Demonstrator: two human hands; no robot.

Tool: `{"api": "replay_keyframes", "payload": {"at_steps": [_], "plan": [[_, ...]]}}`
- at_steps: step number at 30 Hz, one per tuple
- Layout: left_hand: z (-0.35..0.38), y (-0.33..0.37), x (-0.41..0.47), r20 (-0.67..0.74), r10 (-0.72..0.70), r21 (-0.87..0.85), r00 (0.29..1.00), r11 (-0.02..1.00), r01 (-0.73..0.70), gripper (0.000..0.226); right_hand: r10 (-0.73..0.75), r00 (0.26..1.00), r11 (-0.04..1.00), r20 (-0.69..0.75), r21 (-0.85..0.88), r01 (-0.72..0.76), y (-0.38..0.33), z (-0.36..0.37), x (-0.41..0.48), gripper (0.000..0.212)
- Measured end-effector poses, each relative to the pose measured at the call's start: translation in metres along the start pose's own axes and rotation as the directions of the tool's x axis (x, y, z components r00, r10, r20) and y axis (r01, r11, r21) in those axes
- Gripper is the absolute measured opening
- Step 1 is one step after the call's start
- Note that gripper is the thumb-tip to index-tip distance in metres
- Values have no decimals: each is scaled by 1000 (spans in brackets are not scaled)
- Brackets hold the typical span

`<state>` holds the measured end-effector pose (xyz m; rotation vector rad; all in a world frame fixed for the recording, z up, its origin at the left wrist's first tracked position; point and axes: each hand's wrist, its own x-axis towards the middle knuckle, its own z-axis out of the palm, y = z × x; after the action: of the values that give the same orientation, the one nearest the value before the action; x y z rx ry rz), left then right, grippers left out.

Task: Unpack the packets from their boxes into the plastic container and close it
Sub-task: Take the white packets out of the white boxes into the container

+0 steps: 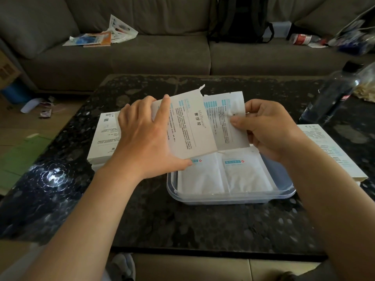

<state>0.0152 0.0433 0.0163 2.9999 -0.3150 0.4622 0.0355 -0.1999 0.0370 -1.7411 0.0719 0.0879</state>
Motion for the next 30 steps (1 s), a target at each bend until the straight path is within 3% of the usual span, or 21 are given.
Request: {"api": "replay_keyframes", "payload": {"at_steps": [11, 15, 19, 22, 25, 28, 30], "plan": [[-7, -26, 5, -7, -148, -45, 989, 988, 147, 145, 17, 973, 996, -228, 88, 3, -5, -12, 3, 15], [-7, -28, 5, -10, -154, -42, 988, 987, 154, 145, -27, 966, 987, -258, 145, 67, -10, -23, 2, 19], [-7, -27, 4, 2, -147, -52, 989, 988, 147, 146, -150, 977, 953, -153, 242, 184, -16, -41, -3, 50], [-8, -26, 4, 8, -143, -44, 990, 989, 143, 144, -192, 980, 944, -50, 264, 198, -21, -49, -6, 31], [-9, -23, 4, 13, -141, -49, 990, 989, 142, 144, -144, 981, 931, 133, 353, 89, -21, -54, -7, 28], [-9, -21, 3, 15, -133, -54, 991, 990, 133, 144, -119, 964, 981, 236, 179, 77, -19, -57, -7, 18], [-9, -20, 3, 19, -125, -53, 992, 991, 126, 144, -70, 961, 997, 268, 6, 72, -16, -56, -8, 24]]}}
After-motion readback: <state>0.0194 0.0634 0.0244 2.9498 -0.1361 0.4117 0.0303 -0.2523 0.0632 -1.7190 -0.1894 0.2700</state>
